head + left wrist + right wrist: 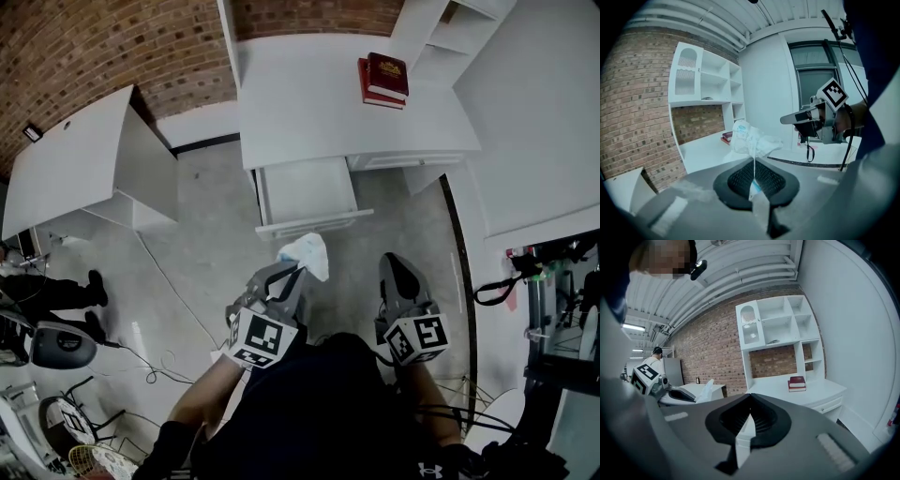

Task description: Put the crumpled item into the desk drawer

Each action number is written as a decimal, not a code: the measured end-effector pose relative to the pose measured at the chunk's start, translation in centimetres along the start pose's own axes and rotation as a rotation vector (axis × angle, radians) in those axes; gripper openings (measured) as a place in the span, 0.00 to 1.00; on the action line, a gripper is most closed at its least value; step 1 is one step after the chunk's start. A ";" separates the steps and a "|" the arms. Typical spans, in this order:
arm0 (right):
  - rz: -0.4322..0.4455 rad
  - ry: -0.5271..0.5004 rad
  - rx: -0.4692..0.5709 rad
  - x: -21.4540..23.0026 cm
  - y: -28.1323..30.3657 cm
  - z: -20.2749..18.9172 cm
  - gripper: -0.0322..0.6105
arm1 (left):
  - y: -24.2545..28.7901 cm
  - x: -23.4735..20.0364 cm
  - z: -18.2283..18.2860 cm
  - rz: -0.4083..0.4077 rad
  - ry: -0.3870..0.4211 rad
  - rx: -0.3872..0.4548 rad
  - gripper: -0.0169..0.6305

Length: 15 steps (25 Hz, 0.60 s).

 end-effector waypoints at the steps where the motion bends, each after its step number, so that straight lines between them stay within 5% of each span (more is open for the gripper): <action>1: -0.004 -0.003 0.000 0.0 0.5 0.2 0.05 | 0.2 -0.5 -0.1 -0.001 0.000 -0.001 0.03; 15: 0.035 0.023 -0.034 3.5 6.5 0.0 0.05 | 5.5 -4.4 0.0 0.045 0.019 -0.057 0.03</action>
Point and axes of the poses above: the fingertips, and each gripper's own axes: y forward along the fingers, x to its right, z out of its top, the point moved 5 cm from there along -y, backward along the fingers, and after that the axes turned 4 degrees about z, right-handed, at the moved point
